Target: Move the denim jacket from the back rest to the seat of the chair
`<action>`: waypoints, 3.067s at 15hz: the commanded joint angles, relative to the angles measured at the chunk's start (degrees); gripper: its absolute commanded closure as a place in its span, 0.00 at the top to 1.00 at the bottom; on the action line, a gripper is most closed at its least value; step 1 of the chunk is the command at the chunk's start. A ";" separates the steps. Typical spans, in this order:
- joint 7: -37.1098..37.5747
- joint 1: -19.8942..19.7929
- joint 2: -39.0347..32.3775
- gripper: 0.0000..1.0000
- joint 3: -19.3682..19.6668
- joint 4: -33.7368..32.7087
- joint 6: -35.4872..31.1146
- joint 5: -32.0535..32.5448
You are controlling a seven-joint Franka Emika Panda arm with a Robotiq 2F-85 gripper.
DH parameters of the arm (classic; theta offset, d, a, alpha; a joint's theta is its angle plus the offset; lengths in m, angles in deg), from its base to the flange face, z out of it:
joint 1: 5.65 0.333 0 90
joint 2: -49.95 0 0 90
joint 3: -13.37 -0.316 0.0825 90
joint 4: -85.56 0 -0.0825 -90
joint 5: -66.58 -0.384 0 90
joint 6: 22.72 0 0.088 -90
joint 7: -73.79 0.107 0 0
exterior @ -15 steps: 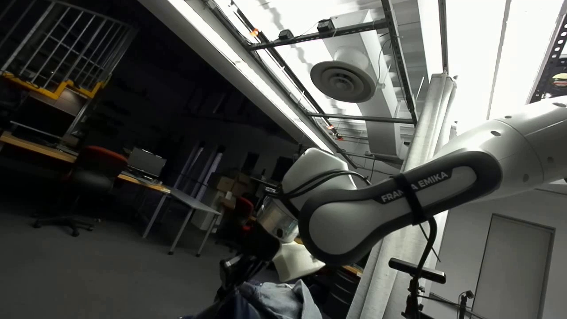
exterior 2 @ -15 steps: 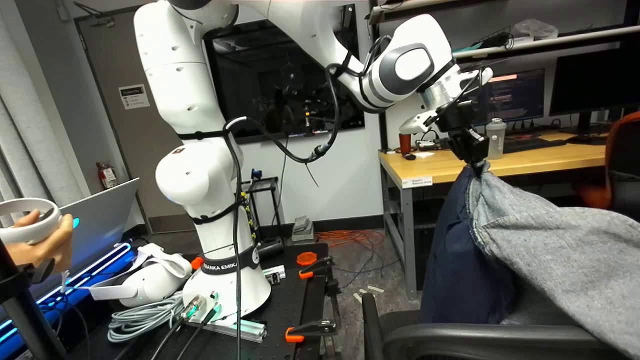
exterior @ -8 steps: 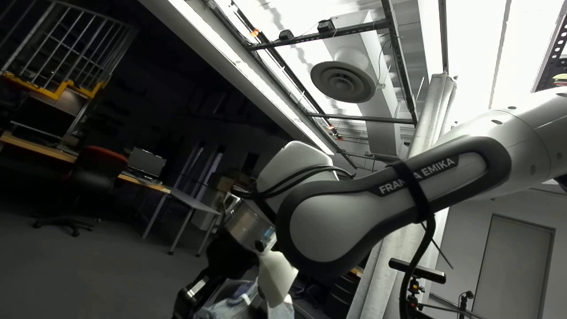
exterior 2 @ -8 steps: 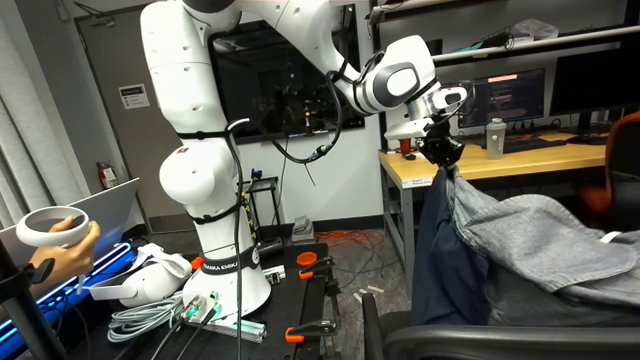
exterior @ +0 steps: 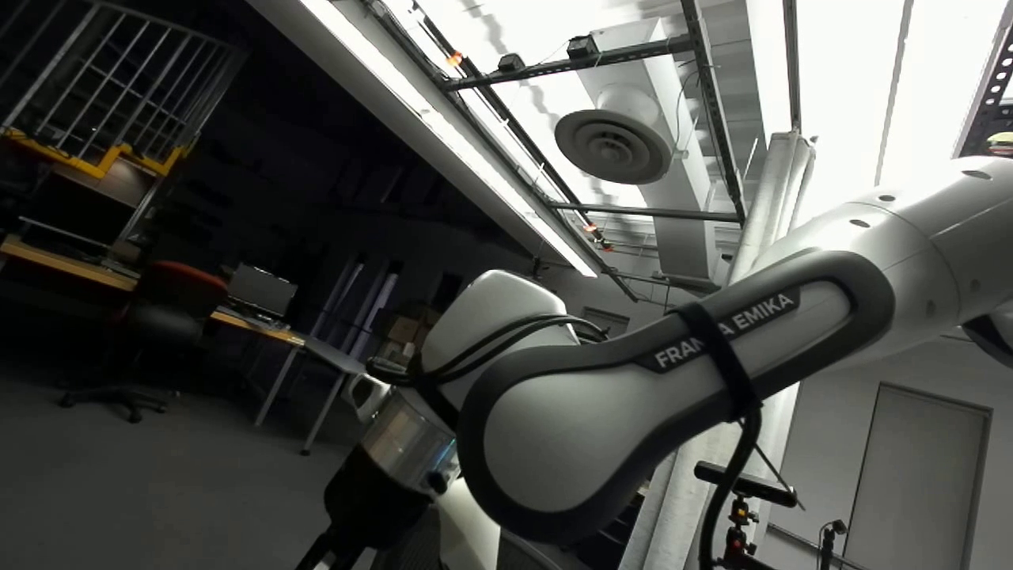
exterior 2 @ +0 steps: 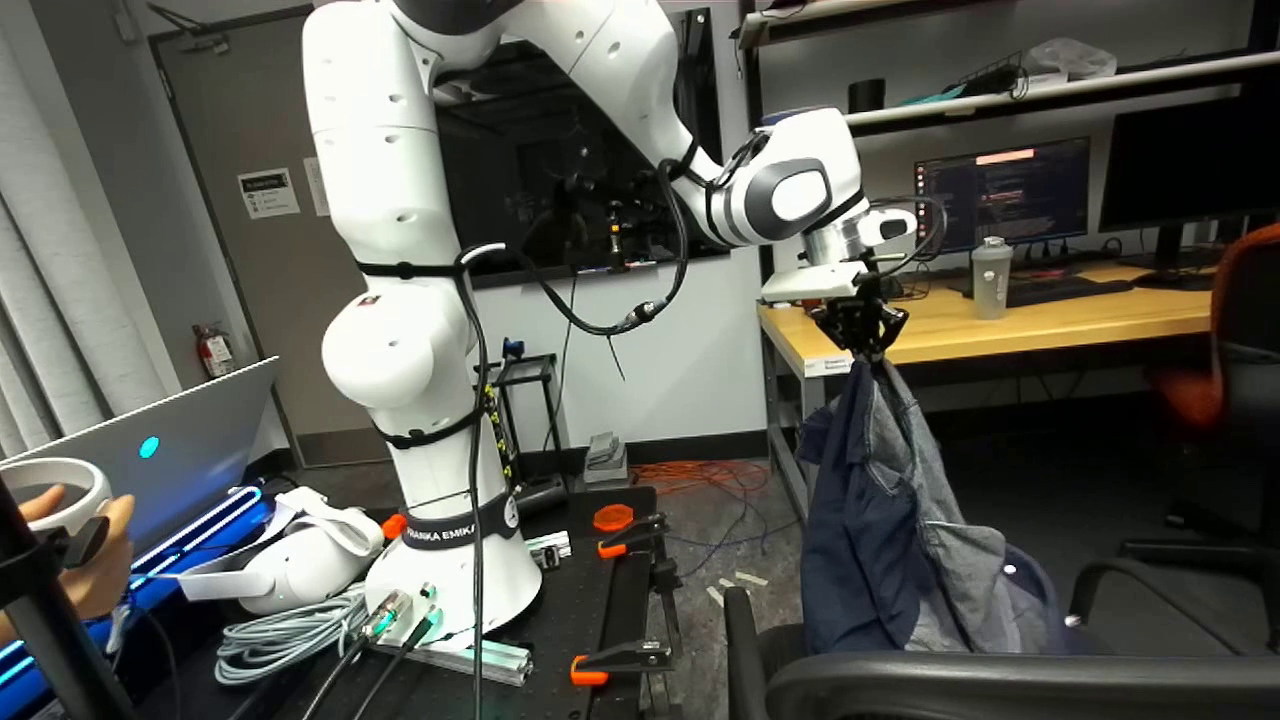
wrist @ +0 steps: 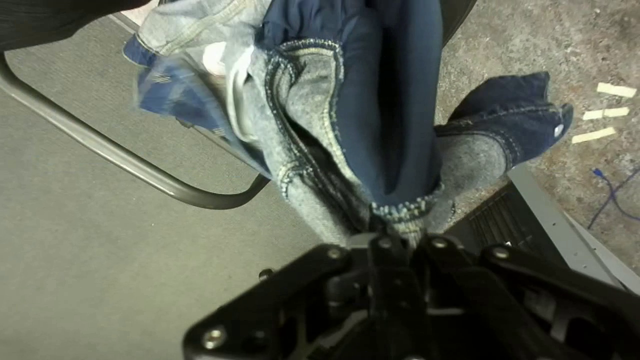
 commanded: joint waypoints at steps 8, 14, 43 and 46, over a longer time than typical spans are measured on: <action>2.90 -6.74 -1.72 0.02 8.04 -2.07 0.10 1.40; 4.00 -8.78 -2.97 0.62 11.38 -2.68 -0.68 5.90; 2.23 -13.27 -1.72 1.00 13.79 -2.21 0.13 4.34; 2.23 -13.27 -1.72 1.00 13.79 -2.21 0.13 4.34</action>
